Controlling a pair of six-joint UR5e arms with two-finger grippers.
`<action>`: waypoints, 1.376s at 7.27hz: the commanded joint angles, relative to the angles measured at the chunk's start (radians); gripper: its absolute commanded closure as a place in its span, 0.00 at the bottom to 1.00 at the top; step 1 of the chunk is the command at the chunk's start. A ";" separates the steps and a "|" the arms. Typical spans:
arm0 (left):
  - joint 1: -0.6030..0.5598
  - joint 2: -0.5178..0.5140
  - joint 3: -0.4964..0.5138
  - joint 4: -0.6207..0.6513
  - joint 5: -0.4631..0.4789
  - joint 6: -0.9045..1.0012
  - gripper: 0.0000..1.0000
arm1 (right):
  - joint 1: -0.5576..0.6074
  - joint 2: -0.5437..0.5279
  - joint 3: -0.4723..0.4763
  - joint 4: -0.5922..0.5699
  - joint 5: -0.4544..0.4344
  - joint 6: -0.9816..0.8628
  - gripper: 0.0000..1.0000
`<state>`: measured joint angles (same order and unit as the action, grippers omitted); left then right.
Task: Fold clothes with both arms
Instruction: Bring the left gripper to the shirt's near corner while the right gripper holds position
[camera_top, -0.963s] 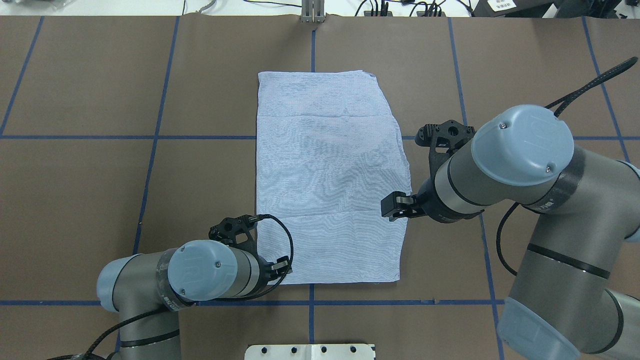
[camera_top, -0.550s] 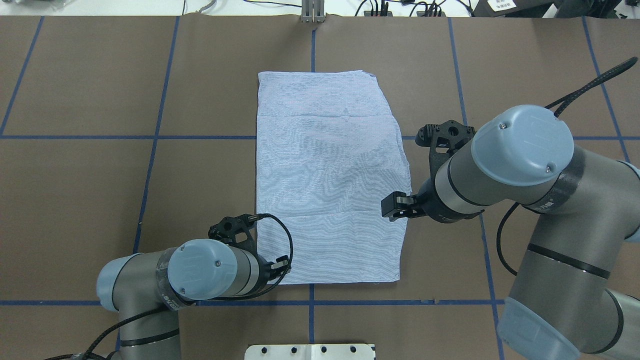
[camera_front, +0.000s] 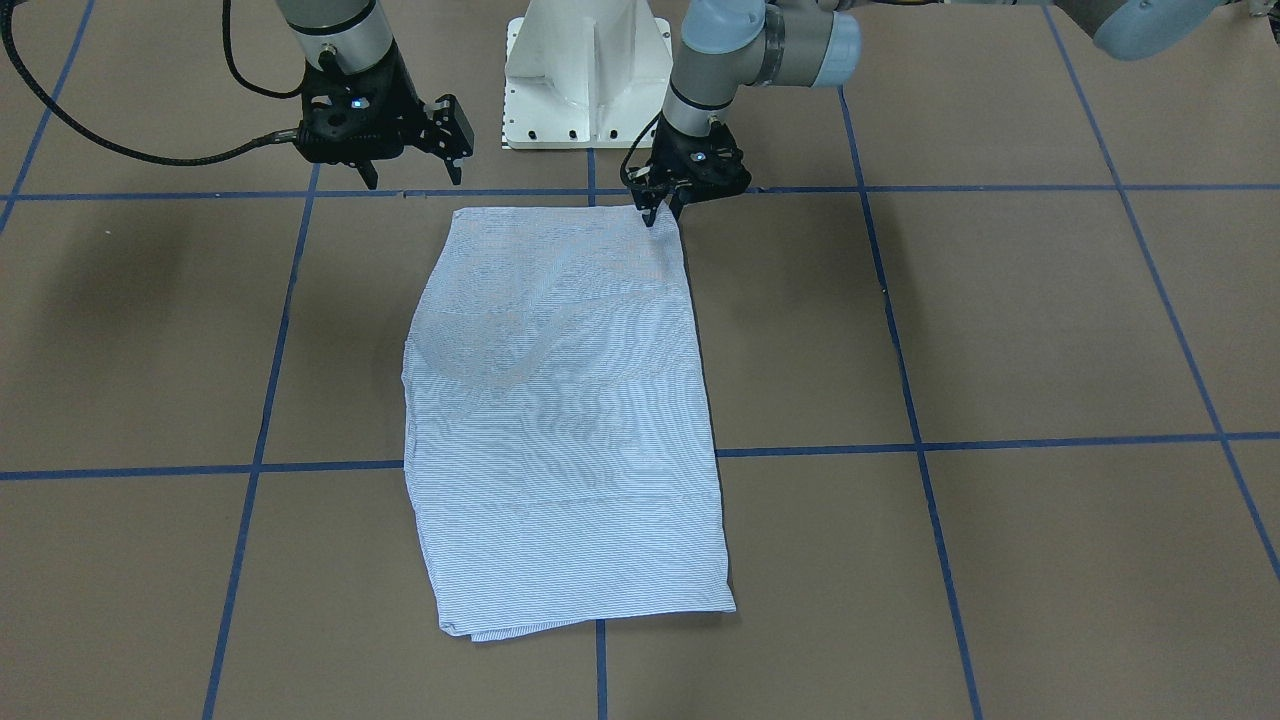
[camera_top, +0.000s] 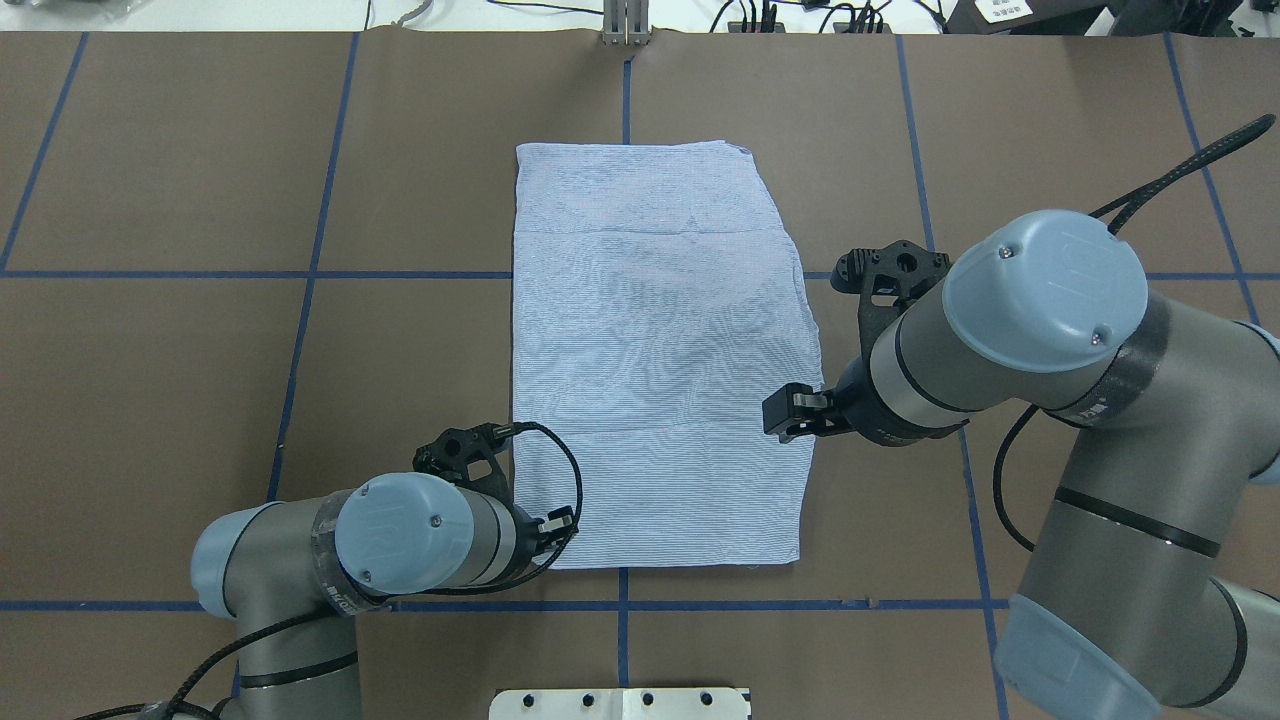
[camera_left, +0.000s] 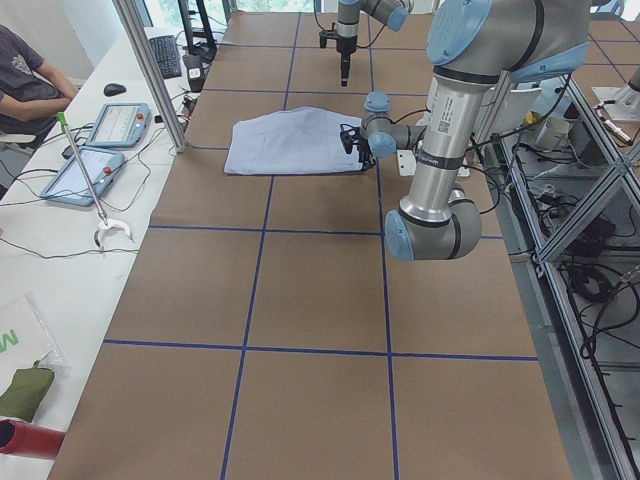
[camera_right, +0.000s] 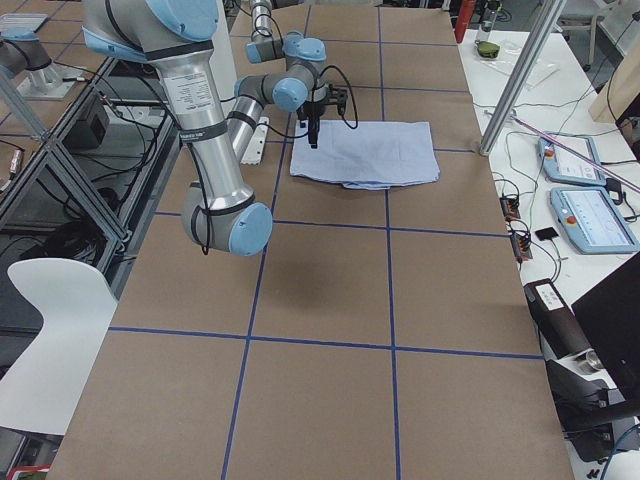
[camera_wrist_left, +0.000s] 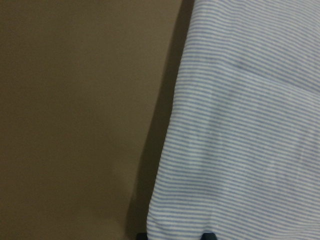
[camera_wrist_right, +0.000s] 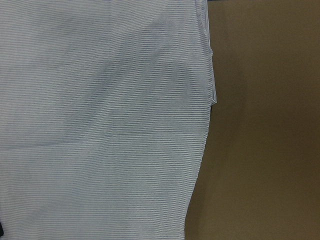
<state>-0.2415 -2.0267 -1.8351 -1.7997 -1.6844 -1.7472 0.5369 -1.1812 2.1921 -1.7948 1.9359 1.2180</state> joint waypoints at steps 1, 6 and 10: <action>-0.002 -0.003 -0.004 0.011 -0.001 0.000 1.00 | 0.000 0.000 -0.002 0.000 0.000 0.000 0.00; -0.022 -0.001 -0.059 0.013 -0.008 0.000 1.00 | -0.136 0.015 -0.034 0.003 -0.110 0.275 0.00; -0.027 -0.001 -0.059 0.017 -0.009 -0.002 1.00 | -0.232 0.006 -0.136 0.103 -0.192 0.595 0.00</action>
<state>-0.2692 -2.0279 -1.8944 -1.7827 -1.6934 -1.7475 0.3265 -1.1745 2.0896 -1.7238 1.7685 1.7307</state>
